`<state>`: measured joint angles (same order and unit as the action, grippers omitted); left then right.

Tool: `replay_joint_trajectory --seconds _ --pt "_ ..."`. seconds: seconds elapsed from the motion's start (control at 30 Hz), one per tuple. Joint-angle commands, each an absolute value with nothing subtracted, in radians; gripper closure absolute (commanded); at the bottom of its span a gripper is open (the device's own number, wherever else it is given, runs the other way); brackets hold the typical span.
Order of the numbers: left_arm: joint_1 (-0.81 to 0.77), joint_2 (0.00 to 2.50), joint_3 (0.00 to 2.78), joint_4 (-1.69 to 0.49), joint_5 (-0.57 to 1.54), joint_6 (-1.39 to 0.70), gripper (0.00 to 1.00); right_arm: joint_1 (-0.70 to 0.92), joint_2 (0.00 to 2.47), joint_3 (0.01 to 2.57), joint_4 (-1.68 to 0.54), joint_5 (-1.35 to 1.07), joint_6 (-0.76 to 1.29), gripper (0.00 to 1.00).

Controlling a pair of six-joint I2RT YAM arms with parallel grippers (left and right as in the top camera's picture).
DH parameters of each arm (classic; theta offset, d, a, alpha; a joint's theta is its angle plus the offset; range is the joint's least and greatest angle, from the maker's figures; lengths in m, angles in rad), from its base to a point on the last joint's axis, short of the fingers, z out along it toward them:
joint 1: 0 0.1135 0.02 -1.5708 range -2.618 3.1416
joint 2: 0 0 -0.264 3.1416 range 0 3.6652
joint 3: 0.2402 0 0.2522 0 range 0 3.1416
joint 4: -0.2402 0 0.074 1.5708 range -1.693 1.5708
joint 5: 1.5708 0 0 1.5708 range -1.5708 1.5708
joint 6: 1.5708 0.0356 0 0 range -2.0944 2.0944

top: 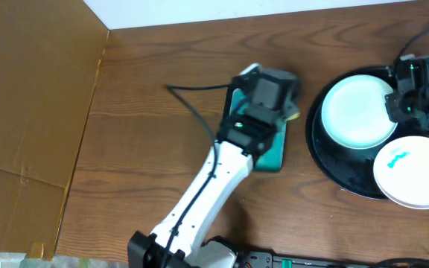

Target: Clean dirty plates on tray and stack at the side

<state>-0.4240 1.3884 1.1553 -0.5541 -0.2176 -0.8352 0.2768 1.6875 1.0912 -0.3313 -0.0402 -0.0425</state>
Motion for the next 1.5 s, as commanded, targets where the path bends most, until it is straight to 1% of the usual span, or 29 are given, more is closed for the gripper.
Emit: replay_joint_trajectory --seconds 0.0,0.17,0.33,0.37,0.47,0.6,0.7,0.83,0.93,0.97,1.03,1.1,1.17,1.2,1.23,1.27,1.3,1.4,1.47 --pt "-0.303 1.375 1.156 -0.673 -0.236 -0.797 0.93 0.373 1.587 1.115 -0.31 0.284 -0.22 0.99" --pt "-0.182 1.38 1.143 -0.761 -0.236 -0.797 0.93 0.503 1.525 1.115 -0.229 0.599 -0.38 0.99" --pt "-0.096 1.38 1.127 -0.8 -0.235 -0.796 0.92 0.633 1.515 1.115 -0.104 0.859 -0.678 0.99" --pt "-0.081 1.38 1.127 -0.813 -0.235 -0.793 0.93 0.662 1.515 1.115 -0.083 0.889 -0.76 0.99" --pt "-0.073 1.38 1.127 -0.818 -0.225 -0.752 0.93 0.714 1.515 1.115 -0.044 0.933 -0.904 0.99" --pt "-0.073 1.38 1.127 -0.822 -0.224 -0.736 0.93 0.75 1.515 1.115 0.036 0.998 -1.059 0.99" --pt "-0.073 1.38 1.127 -0.822 -0.221 -0.736 0.93 0.769 1.515 1.115 0.126 1.075 -1.113 0.99" --pt "-0.073 1.38 1.127 -0.822 -0.217 -0.736 0.93 0.777 1.515 1.114 0.133 1.107 -1.114 0.99" --pt "-0.073 1.38 1.127 -0.822 -0.217 -0.737 0.93 0.776 1.515 1.114 0.091 1.105 -1.024 0.99" --pt "-0.073 1.38 1.127 -0.822 -0.217 -0.737 0.93 0.773 1.515 1.114 0.068 1.098 -0.967 0.99" --pt "-0.073 1.38 1.127 -0.822 -0.217 -0.737 0.93 0.752 1.515 1.114 -0.025 1.033 -0.781 0.99" --pt "-0.073 1.38 1.127 -0.822 -0.217 -0.737 0.93 0.709 1.515 1.114 -0.135 0.87 -0.593 0.99" --pt "-0.073 1.38 1.127 -0.822 -0.217 -0.737 0.93 0.632 1.515 1.114 -0.234 0.593 -0.43 0.99" --pt "-0.073 1.38 1.127 -0.822 -0.217 -0.737 0.93 0.595 1.515 1.114 -0.255 0.495 -0.372 0.99" --pt "-0.073 1.38 1.127 -0.822 -0.217 -0.736 0.93 0.551 1.515 1.114 -0.264 0.413 -0.297 0.99" --pt "-0.073 1.38 1.127 -0.822 -0.217 -0.736 0.93 0.471 1.507 1.114 -0.262 0.335 -0.161 0.99" --pt "-0.073 1.38 1.127 -0.822 -0.217 -0.737 0.93 0.425 1.501 1.114 -0.257 0.299 -0.087 0.99" --pt "-0.073 1.38 1.127 -0.822 -0.217 -0.737 0.93 0.279 1.481 1.114 -0.234 0.108 0.062 0.99" --pt "-0.073 1.38 1.127 -0.822 -0.217 -0.737 0.93 0.134 1.479 1.114 -0.211 -0.113 0.141 0.99"
